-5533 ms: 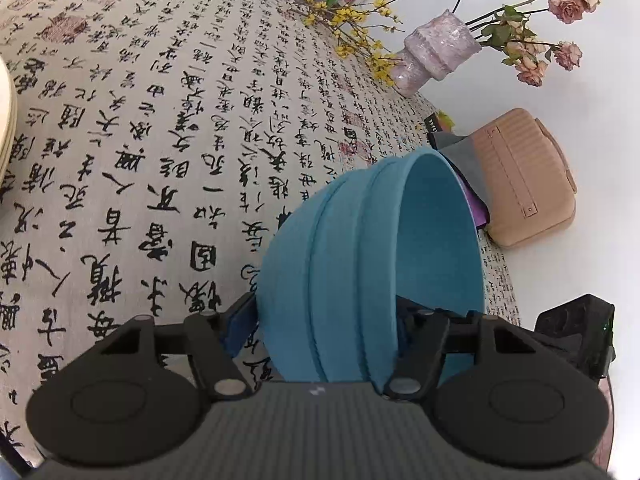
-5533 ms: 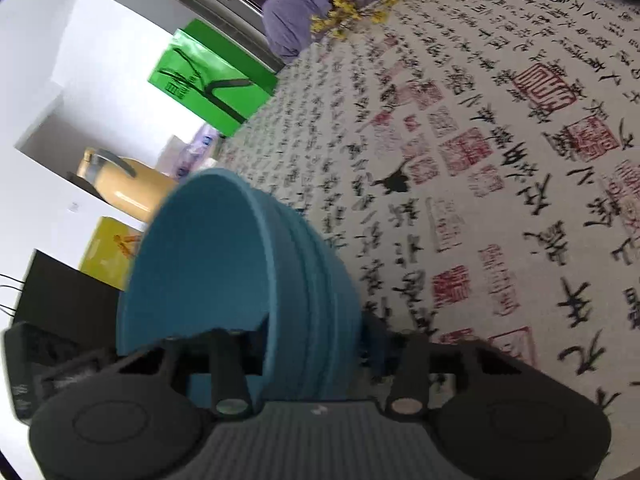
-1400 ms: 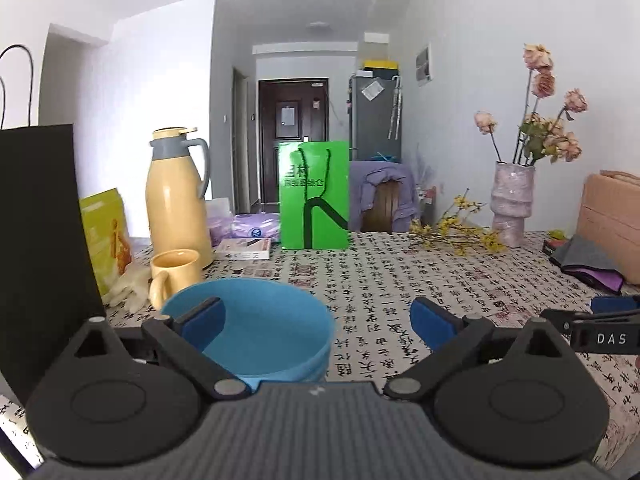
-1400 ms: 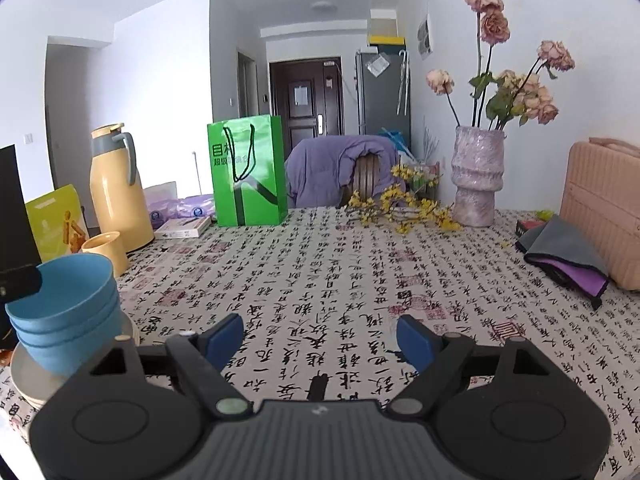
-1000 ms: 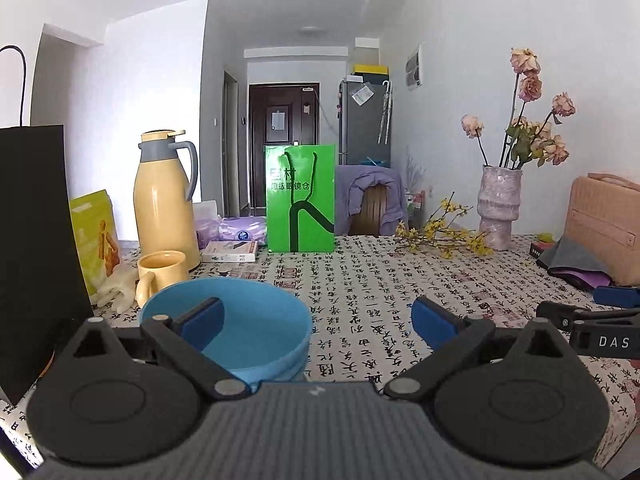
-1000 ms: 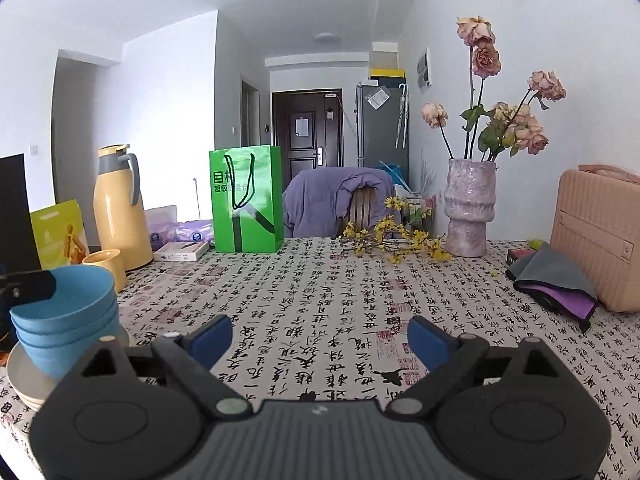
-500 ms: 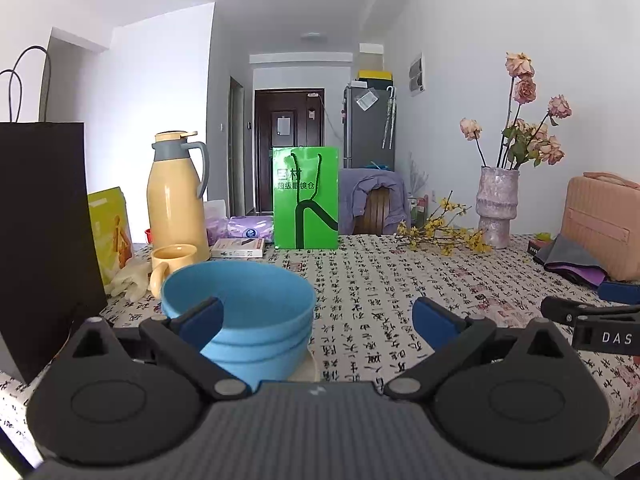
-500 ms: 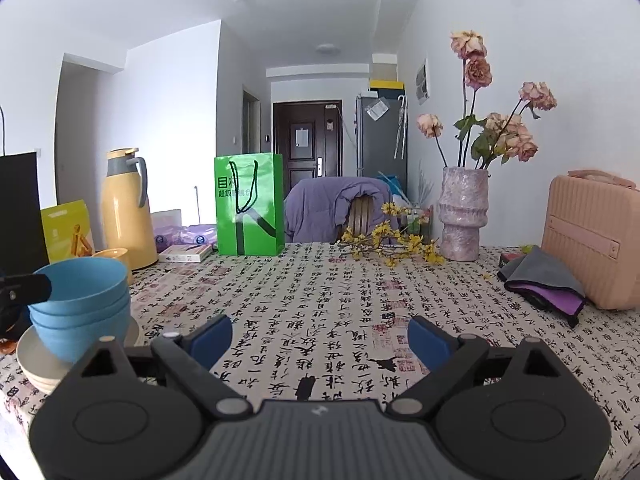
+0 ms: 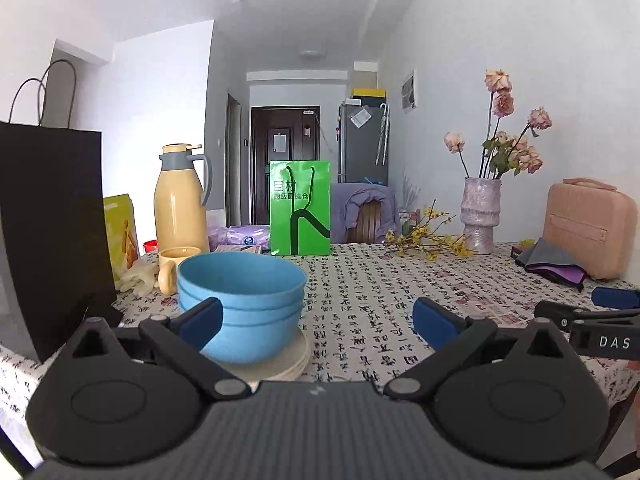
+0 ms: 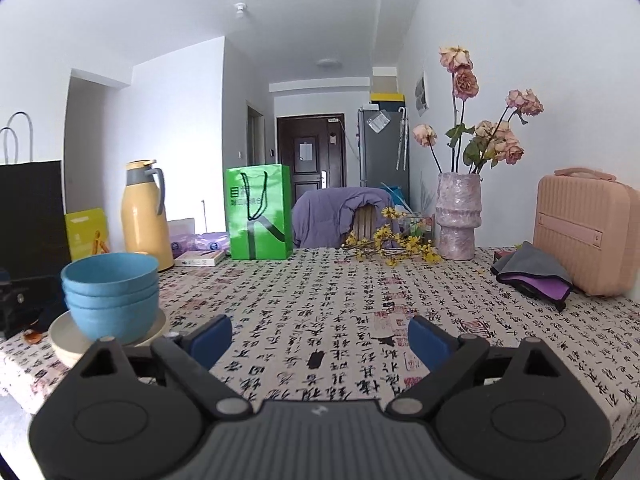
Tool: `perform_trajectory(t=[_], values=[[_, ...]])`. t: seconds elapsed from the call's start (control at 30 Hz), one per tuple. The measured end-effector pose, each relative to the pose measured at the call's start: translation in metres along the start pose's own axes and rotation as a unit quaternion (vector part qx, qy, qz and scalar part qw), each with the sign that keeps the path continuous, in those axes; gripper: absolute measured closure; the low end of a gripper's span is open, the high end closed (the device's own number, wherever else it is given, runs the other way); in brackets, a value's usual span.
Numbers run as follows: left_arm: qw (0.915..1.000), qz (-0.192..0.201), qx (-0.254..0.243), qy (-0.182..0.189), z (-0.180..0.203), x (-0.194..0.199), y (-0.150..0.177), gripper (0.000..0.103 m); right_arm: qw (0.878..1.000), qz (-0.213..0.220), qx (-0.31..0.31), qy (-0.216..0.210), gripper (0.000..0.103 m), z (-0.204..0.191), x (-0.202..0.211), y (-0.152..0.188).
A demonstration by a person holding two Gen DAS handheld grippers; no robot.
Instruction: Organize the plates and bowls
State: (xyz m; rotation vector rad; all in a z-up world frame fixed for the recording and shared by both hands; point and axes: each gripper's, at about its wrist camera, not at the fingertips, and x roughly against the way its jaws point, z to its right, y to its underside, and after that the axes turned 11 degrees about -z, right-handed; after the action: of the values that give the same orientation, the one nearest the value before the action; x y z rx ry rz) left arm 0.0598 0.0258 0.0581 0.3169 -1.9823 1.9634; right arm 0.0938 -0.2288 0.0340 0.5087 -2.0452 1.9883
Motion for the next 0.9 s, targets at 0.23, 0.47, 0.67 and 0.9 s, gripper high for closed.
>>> perform_trajectory(t=[0.23,0.47,0.67,0.9], values=[[0.9998,-0.005,-0.006,-0.018,0.0,0.022,0.038,0.0,1.0,0.011,0.011,-0.007,0.008,-0.012,0.03,0.04],[0.9987,-0.027,0.005,-0.044,-0.007,0.041,0.079,0.0,0.999,-0.007,0.037,-0.014,0.008,-0.025,0.057,0.082],[0.9987,-0.008,0.016,-0.048,-0.013,0.056,0.092,0.0,1.0,-0.012,0.02,-0.004,0.008,-0.029,0.071,0.099],[0.999,-0.006,0.019,-0.039,-0.013,0.061,0.097,0.0,1.0,0.003,0.0,0.01,0.008,-0.021,0.078,0.103]])
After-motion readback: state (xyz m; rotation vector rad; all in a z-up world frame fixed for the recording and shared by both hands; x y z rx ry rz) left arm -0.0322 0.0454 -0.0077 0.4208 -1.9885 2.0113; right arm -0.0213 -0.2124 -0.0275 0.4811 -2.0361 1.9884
